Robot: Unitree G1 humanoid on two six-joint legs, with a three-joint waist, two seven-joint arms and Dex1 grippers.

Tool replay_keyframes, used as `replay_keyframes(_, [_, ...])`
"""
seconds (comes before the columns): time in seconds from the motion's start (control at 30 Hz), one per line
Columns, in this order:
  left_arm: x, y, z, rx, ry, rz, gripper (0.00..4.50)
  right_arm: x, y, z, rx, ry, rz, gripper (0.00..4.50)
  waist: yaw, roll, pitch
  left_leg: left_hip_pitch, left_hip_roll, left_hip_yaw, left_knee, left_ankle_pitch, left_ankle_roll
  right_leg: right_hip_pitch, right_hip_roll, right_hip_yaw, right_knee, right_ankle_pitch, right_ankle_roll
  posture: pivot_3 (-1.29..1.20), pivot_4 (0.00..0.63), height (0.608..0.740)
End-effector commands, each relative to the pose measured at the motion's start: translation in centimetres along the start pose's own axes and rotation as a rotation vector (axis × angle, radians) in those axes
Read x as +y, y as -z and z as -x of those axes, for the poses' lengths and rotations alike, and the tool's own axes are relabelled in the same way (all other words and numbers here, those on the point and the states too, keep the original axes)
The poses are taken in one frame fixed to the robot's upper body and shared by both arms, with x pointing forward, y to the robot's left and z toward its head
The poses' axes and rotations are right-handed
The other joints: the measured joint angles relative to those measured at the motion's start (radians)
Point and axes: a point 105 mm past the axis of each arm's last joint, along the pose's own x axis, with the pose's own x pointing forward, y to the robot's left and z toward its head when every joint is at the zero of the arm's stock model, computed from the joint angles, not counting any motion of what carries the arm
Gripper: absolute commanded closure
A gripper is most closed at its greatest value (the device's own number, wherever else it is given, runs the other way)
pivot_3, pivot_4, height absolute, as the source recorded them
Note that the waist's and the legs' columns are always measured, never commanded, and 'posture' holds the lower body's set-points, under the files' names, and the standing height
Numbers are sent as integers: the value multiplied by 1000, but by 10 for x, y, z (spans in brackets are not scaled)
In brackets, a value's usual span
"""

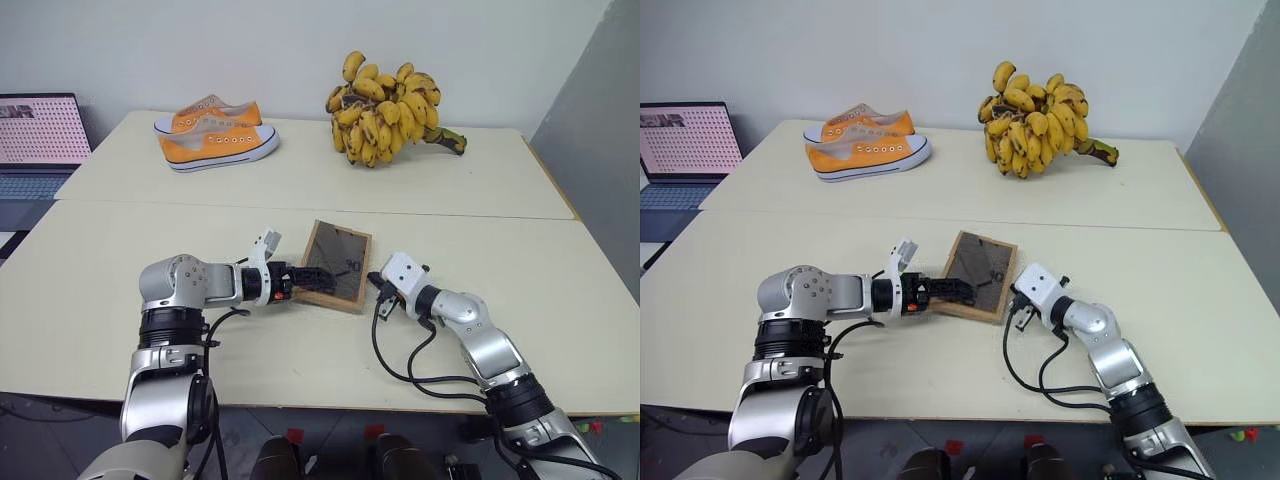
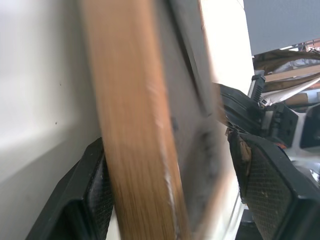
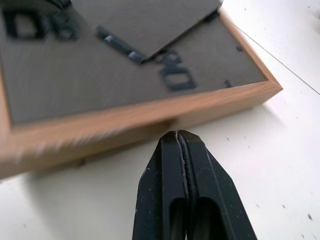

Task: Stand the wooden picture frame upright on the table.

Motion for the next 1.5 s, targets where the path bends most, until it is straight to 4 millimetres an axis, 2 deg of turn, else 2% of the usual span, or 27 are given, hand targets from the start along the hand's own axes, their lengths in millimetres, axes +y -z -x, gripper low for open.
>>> replay_keyframes(0.03, [-10,-11,8,-29,44,-4,954,-8,11,7,18,18,49,4500,0,0,0,0,0,0,0,0,0,0,0,0,0,0,0,0,150,740])
replay_keyframes(0.17, [-15,-13,9,-40,73,-1,1596,-11,18,10,30,26,52,4500,-4,0,0,0,0,0,0,0,0,0,0,0,0,0,0,0,150,740])
replay_keyframes(0.43, [-25,-17,10,-57,127,13,3149,-11,10,4,6,33,43,4500,-3,0,0,0,0,0,0,0,0,0,0,0,0,0,0,0,150,740])
replay_keyframes(0.63, [-28,-22,10,-85,160,35,3214,-9,8,3,-1,32,43,4500,-5,0,0,0,0,-1,0,0,0,0,0,-1,0,0,0,0,150,740])
replay_keyframes(0.73, [-24,-23,10,-101,123,1,3214,-15,11,8,7,51,53,4500,-5,0,0,0,0,-1,0,0,0,0,0,-1,0,0,0,0,150,740])
replay_keyframes(0.87, [-30,-46,21,-254,96,-173,3214,-35,12,26,13,105,52,4500,-2,0,0,0,0,0,0,0,0,0,0,0,0,0,0,0,150,740])
replay_keyframes(0.97, [-41,-66,35,-379,94,-312,3214,-54,4,43,-4,155,47,4500,0,0,0,0,0,0,0,0,-1,0,0,0,0,0,0,0,150,740])
replay_keyframes(1.03, [-53,-74,46,-442,100,-412,3214,-72,-16,58,-60,196,11,4500,1,0,1,-1,0,0,0,0,-1,0,0,0,0,0,0,0,150,740])
replay_keyframes(1.1, [-62,-74,51,-463,107,-490,3214,-81,-45,70,-134,209,-12,4121,1,2,2,-1,0,0,-1,0,-1,-1,0,0,0,0,0,0,150,740])
replay_keyframes(1.17, [-71,-69,52,-462,134,-524,3214,-85,-91,77,-267,198,-56,3749,-4,3,3,-1,0,0,-1,0,-1,-1,0,0,0,0,0,0,150,740])
replay_keyframes(1.23, [-77,-65,51,-456,151,-541,3214,-82,-125,80,-360,169,-84,3276,-9,3,3,-1,0,0,-1,0,-1,-1,0,0,0,0,0,0,150,740])
replay_keyframes(1.43, [-96,-52,44,-410,216,-588,3214,-77,-185,75,-521,124,-173,1849,-5,3,3,-3,0,-2,0,0,0,-1,0,-2,-2,0,0,0,150,740])
replay_keyframes(1.5, [-105,-48,42,-390,244,-609,3214,-75,-200,70,-564,104,-220,1849,-5,4,3,-4,0,-2,0,0,0,-2,0,-2,-1,0,0,0,150,740])
